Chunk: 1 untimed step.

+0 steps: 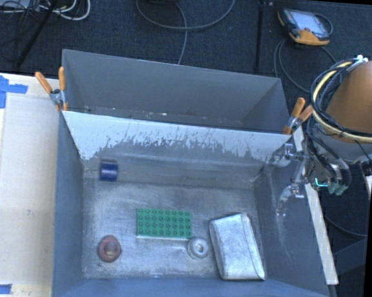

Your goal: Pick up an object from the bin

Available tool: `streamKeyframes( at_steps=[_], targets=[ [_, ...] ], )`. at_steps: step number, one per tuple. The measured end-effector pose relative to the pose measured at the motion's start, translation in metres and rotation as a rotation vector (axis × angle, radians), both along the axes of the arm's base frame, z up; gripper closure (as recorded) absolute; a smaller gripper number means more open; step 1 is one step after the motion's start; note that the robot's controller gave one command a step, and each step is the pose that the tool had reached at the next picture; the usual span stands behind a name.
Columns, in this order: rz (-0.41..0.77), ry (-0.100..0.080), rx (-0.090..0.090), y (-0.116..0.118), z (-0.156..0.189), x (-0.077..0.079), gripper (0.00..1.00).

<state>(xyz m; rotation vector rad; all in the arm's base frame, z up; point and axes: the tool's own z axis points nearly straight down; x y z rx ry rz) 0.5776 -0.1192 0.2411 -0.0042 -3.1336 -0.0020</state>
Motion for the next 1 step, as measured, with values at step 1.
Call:
streamKeyframes(
  at_steps=[1],
  targets=[
    [0.179,-0.038,-0.005,0.0331,-0.1386,0.0237,0.0]
  ],
)
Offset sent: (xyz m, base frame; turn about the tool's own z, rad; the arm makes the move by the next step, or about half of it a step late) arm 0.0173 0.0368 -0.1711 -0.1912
